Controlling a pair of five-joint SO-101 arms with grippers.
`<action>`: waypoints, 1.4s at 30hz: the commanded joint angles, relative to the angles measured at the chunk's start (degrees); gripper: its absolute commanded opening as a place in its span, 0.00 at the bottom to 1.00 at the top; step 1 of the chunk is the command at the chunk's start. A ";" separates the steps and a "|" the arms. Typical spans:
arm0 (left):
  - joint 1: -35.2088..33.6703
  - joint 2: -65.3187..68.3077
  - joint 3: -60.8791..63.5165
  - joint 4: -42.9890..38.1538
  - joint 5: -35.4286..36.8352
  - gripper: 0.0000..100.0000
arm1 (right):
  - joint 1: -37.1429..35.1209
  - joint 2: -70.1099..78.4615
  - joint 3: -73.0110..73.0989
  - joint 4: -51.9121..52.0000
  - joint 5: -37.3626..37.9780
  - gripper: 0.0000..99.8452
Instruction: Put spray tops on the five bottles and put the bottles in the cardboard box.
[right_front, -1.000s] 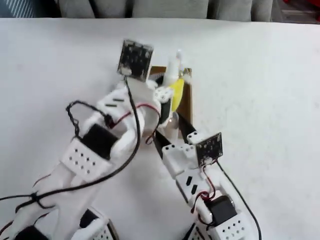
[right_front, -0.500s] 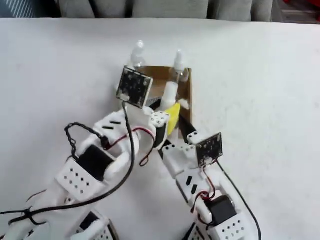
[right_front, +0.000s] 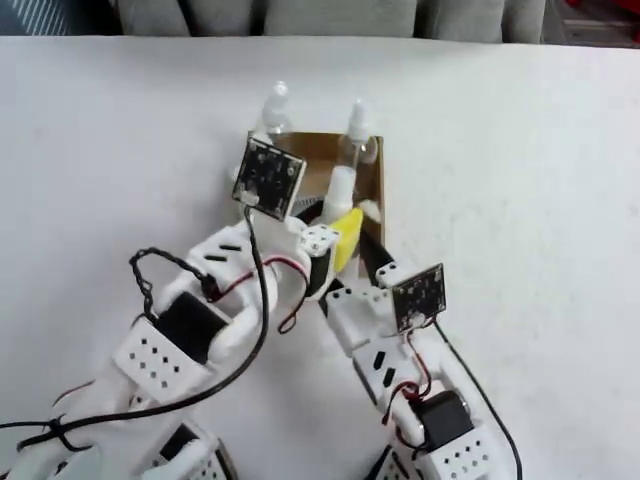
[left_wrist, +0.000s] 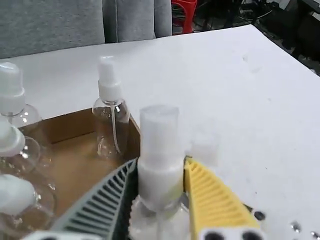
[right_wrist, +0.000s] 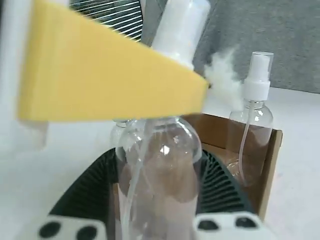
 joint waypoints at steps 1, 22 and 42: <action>0.92 -3.56 2.37 -0.44 0.53 0.23 | 2.15 -0.75 -0.79 -2.07 -0.62 0.01; 0.48 -45.05 20.48 -5.80 -5.19 0.29 | 5.32 -0.66 0.70 -4.00 -0.62 0.01; -30.46 -57.63 26.99 9.76 -5.19 0.29 | 10.86 -0.66 2.99 -18.15 -0.18 0.01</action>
